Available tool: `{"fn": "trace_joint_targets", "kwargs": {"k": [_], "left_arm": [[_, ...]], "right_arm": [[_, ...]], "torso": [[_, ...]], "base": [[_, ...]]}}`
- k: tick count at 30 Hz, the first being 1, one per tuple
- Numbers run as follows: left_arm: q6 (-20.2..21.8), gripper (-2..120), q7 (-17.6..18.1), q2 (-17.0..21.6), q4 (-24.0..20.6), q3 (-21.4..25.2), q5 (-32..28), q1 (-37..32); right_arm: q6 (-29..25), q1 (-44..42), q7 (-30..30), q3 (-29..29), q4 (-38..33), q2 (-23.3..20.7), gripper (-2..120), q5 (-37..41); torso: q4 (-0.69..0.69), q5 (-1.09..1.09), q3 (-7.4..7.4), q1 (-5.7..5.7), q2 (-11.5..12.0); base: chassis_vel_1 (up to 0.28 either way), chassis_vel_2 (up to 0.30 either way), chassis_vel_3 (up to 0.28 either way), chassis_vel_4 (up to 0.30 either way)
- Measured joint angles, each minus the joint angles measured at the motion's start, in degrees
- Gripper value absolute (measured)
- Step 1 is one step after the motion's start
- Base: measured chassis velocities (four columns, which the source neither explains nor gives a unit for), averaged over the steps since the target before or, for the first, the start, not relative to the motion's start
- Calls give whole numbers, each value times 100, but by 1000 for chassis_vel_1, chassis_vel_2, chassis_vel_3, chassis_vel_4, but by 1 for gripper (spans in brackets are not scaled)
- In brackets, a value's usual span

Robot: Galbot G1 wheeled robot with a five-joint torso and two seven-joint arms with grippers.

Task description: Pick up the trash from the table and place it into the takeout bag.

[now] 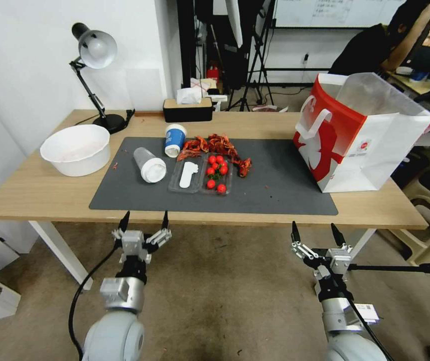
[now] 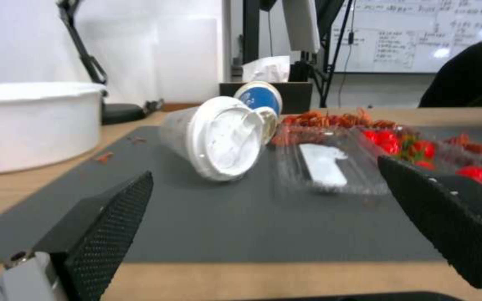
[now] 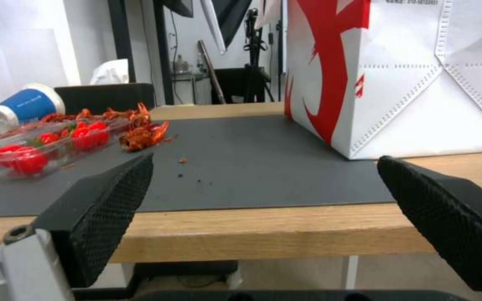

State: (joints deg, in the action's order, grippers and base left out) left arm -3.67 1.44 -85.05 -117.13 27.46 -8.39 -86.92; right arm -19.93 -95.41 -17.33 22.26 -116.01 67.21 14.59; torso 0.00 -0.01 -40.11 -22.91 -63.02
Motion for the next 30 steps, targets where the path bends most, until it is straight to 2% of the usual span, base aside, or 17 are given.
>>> {"fn": "trace_joint_targets", "kwargs": {"k": [3,4,6,14,16,23,30], "left_arm": [[119,100,15,350,296,-67,-486,581],[119,100,15,350,296,-67,-486,581],[124,100,0,607,519,-121,-710,929],[101,100,-115,1199,1114,-236,-1084,1650],[101,100,-125,1252,1182,-257,-1131,1701],[38,100,-290,1640,1932,-456,-1354,2226],[-5,100,-322,1762,2315,-545,-1371,2516]], "right_arm": [[24,3,-2,4,-19,27,100,-13],[24,3,-2,4,-19,27,100,-13],[68,23,-6,10,-50,46,100,-30],[177,44,-24,21,-154,100,100,-44],[181,47,-25,22,-155,103,100,-45],[225,111,-42,23,-148,114,100,-49],[235,126,-55,23,-131,122,100,-49]], "torso": [[0,0,0,0,0],[0,0,0,0,0],[0,1,-1,0,0],[0,0,-1,-1,0],[0,0,-1,0,0],[0,1,0,-1,0],[0,1,0,0,0]], "base": [[0,0,0,0],[0,0,0,0],[0,0,0,0],[0,0,0,0],[0,0,0,0],[0,0,0,0],[0,0,0,0]]}}
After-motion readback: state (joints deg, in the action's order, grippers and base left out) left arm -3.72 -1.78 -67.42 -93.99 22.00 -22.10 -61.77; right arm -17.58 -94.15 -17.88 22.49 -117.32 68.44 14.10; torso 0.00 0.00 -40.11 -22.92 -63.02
